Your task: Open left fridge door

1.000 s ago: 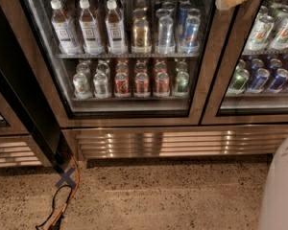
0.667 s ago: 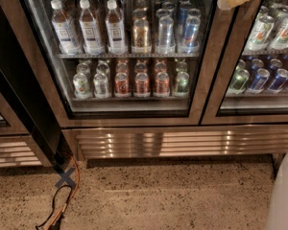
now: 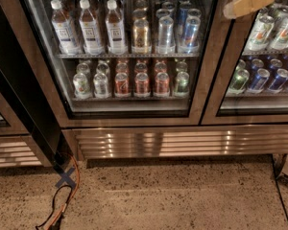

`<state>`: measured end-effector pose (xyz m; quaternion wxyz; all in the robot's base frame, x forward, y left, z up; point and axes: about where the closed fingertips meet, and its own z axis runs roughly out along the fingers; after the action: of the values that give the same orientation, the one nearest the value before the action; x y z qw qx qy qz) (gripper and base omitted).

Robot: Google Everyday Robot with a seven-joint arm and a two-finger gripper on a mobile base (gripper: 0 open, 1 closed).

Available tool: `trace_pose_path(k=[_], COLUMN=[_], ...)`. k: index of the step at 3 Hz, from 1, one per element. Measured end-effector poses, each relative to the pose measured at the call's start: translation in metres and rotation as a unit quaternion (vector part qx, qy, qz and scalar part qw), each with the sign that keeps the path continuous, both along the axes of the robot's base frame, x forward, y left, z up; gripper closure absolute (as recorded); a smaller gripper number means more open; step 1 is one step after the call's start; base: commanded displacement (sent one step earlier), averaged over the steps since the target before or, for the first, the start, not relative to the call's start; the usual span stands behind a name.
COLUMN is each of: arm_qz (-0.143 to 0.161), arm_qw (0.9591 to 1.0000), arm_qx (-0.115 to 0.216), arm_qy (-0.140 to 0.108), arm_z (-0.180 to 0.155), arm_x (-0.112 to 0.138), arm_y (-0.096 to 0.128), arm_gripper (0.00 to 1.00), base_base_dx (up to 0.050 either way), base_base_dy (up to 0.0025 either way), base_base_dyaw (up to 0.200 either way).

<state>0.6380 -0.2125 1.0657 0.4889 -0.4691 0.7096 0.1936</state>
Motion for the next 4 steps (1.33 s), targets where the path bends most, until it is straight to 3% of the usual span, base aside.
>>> trace_pose_path(k=[2, 3, 4], arm_qz=[-0.004, -0.026, -0.061], arm_qw=[0.9999, 0.9988, 0.995], arm_qx=[0.01, 0.04, 0.077], arm_qy=[0.0, -0.003, -0.019], arm_z=[-0.001, 0.001, 0.001], arm_x=[0.005, 0.01, 0.018], arm_y=[0.001, -0.003, -0.009], arm_gripper=[0.0, 0.0, 0.0], base_base_dx=[0.0, 0.0, 0.0], base_base_dy=[0.0, 0.0, 0.0], base_base_dyaw=[0.0, 0.0, 0.0])
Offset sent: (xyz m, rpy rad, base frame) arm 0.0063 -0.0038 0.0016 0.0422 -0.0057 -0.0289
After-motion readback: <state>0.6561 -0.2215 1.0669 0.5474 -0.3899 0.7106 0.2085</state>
